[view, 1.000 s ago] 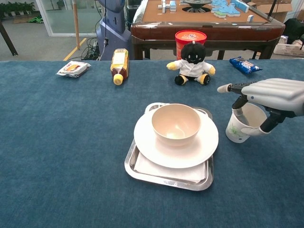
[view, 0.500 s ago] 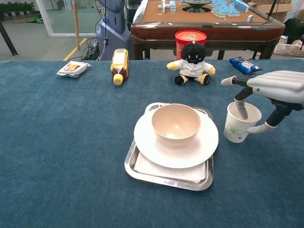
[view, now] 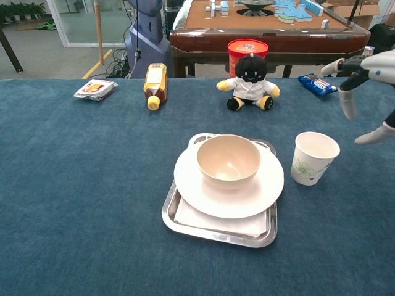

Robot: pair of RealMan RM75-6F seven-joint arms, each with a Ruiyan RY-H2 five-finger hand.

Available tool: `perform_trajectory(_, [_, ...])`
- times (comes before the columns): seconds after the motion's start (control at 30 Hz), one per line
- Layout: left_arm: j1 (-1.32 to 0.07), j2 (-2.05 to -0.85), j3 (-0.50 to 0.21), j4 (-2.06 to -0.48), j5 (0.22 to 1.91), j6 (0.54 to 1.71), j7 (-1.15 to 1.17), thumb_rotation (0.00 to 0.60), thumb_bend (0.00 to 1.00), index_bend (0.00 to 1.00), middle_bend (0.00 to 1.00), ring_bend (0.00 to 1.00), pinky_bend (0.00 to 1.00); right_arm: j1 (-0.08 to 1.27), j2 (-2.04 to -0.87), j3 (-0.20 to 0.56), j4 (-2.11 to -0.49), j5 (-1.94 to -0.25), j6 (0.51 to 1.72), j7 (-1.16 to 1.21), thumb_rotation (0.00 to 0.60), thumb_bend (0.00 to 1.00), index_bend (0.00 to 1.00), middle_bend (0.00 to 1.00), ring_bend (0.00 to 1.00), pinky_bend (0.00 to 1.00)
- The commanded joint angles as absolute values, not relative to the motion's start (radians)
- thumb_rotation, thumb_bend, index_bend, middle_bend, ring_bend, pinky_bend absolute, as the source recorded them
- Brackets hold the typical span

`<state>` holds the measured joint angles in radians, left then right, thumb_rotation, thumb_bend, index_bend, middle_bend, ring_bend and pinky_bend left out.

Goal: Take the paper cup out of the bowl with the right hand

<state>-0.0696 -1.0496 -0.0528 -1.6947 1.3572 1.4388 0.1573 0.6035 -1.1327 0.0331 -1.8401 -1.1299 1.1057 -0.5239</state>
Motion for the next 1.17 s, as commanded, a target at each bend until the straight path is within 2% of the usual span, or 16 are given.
perform_trajectory(0.03, [-0.068, -1.048, -0.052, -1.698, 1.361, 1.443, 0.16, 0.6, 0.06, 0.47, 0.33, 0.26, 0.44, 0.554, -1.074, 0.038, -1.908, -1.129, 1.198, -0.565, 0.6, 0.16, 0.54, 0.08, 0.0, 0.06])
perform_trajectory(0.3, [-0.062, -1.045, -0.04, -1.718, 1.398, 1.465, 0.178, 0.6, 0.06, 0.47, 0.33, 0.26, 0.44, 0.38, -1.008, 0.007, -1.978, -1.197, 1.455, -0.553, 0.6, 0.23, 0.54, 0.11, 0.0, 0.06])
perform_trajectory(0.5, [-0.059, -1.049, -0.034, -1.722, 1.41, 1.472, 0.19, 0.6, 0.06, 0.47, 0.33, 0.26, 0.44, 0.254, -1.0, -0.041, -1.946, -1.242, 1.547, -0.457, 0.6, 0.23, 0.54, 0.11, 0.0, 0.06])
perform_trajectory(0.83, [-0.058, -1.057, -0.038, -1.715, 1.399, 1.47, 0.199, 0.6, 0.06, 0.47, 0.33, 0.26, 0.44, 0.151, -1.016, -0.049, -1.851, -1.275, 1.578, -0.318, 0.6, 0.23, 0.54, 0.11, 0.0, 0.06])
perform_trajectory(1.17, [-0.071, -1.074, -0.03, -1.705, 1.397, 1.438, 0.211, 0.6, 0.06, 0.46, 0.33, 0.26, 0.44, 0.148, -0.982, -0.024, -1.828, -1.253, 1.485, -0.265, 0.6, 0.23, 0.54, 0.11, 0.0, 0.06])
